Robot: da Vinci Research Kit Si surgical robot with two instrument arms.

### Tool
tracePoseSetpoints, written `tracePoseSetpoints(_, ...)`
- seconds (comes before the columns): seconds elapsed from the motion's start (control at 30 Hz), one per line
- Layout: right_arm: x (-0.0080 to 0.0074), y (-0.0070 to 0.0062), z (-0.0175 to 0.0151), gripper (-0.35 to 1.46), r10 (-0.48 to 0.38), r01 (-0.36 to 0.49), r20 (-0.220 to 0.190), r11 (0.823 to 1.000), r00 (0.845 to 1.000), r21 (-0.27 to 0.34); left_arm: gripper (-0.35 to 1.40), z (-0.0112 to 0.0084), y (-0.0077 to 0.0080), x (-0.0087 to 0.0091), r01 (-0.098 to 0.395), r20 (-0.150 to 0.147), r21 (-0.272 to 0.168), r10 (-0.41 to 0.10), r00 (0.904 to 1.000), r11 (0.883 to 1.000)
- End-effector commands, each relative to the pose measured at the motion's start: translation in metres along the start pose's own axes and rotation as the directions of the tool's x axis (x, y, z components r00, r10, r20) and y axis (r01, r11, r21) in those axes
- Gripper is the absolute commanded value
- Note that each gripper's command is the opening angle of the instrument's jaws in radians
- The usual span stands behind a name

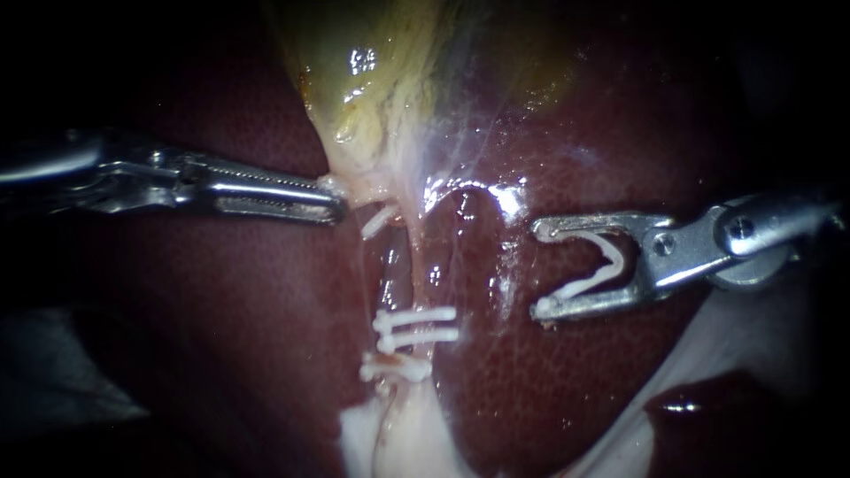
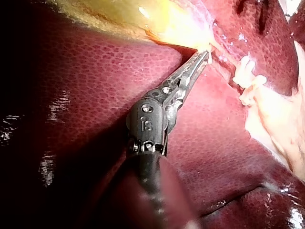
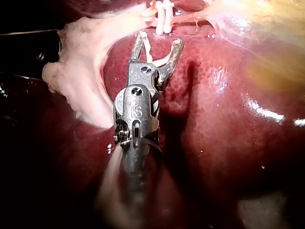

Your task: Clipping third clip right tube

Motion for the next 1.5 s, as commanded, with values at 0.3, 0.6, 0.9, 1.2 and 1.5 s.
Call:
tracePoseSetpoints(0.3, 0.0002, 0.0001, 0.0007, 0.5, 0.0, 0.0, -0.001, 1.0, 1.0, 0.003, -0.35, -0.0053, 0.0008, 0.0035, 0.012, -0.03, 0.021, -0.011, 0.9995, 1.0)
tracePoseSetpoints(0.6, -0.0007, 0.0009, 0.0053, 0.5, 0.111, -0.111, -0.022, 0.994, 0.994, -0.005, -0.35, -0.0054, 0.0018, 0.0038, 0.009, -0.034, 0.027, -0.008, 0.9994, 1.0)
tracePoseSetpoints(0.9, -0.003, 0.0032, 0.0122, 0.5, 0.284, -0.285, -0.06, 0.959, 0.957, -0.009, -0.35, -0.0054, 0.002, 0.0038, 0.009, -0.034, 0.029, -0.008, 0.9994, 1.0)
tracePoseSetpoints(1.2, -0.0037, 0.0051, 0.0172, 0.5, 0.385, -0.384, -0.116, 0.923, 0.916, 0.031, -0.35, -0.0053, 0.002, 0.0038, 0.01, -0.034, 0.03, -0.008, 0.9994, 1.0)
tracePoseSetpoints(1.5, -0.0022, 0.0054, 0.0189, 0.5, 0.534, -0.488, -0.245, 0.843, 0.809, 0.225, -0.35, -0.0053, 0.0021, 0.0039, 0.01, -0.034, 0.03, -0.009, 0.9994, 1.0)
